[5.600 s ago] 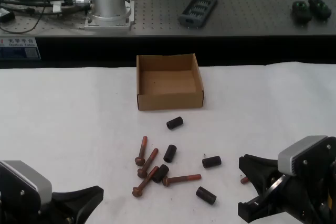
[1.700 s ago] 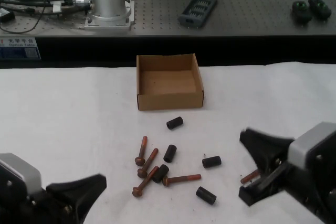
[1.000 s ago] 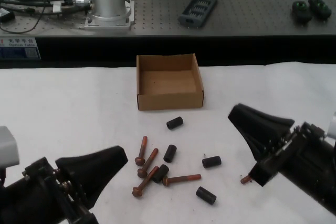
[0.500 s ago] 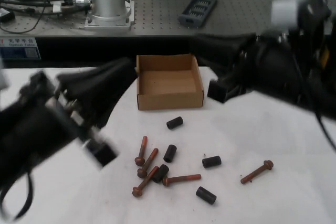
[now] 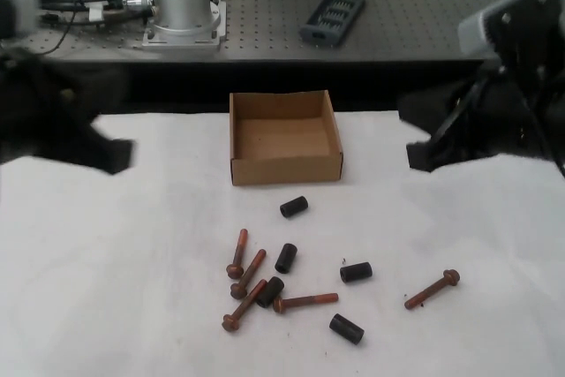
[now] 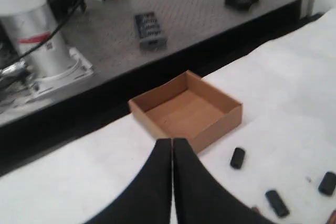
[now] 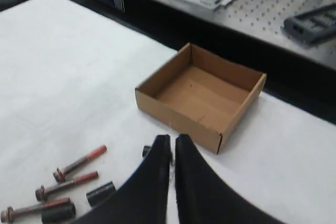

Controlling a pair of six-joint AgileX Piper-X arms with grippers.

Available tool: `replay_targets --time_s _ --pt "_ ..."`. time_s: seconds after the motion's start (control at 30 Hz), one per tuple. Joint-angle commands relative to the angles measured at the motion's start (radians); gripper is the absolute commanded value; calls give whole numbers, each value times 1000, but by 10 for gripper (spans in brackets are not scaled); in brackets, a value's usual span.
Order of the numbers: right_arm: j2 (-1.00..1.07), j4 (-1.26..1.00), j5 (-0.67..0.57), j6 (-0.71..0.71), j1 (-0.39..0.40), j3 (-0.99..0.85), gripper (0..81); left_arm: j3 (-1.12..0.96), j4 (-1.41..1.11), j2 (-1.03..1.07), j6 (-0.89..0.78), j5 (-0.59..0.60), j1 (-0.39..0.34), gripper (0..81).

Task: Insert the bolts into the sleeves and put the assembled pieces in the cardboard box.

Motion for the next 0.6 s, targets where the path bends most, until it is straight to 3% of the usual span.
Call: replay_targets --time_s 0.0,0.13,0.23,0.3,0.4,0.5,0.57 --pt "83 51 -54 -52 -16 -12 43 -12 149 0 117 66 83 6" --pt "141 138 -30 -44 2 -12 43 -12 271 6 189 63 87 6" --pt "152 188 162 47 21 -12 43 -10 325 20 151 49 85 6" --pt "149 214 265 189 25 -14 43 -10 350 35 101 19 85 6" --pt "141 238 306 456 25 -13 43 -10 371 41 38 9 85 6" --pt "142 292 472 643 41 -13 43 -10 380 39 -9 6 85 6" --pt "142 346 506 768 51 -13 43 -14 405 39 -64 6 85 6"
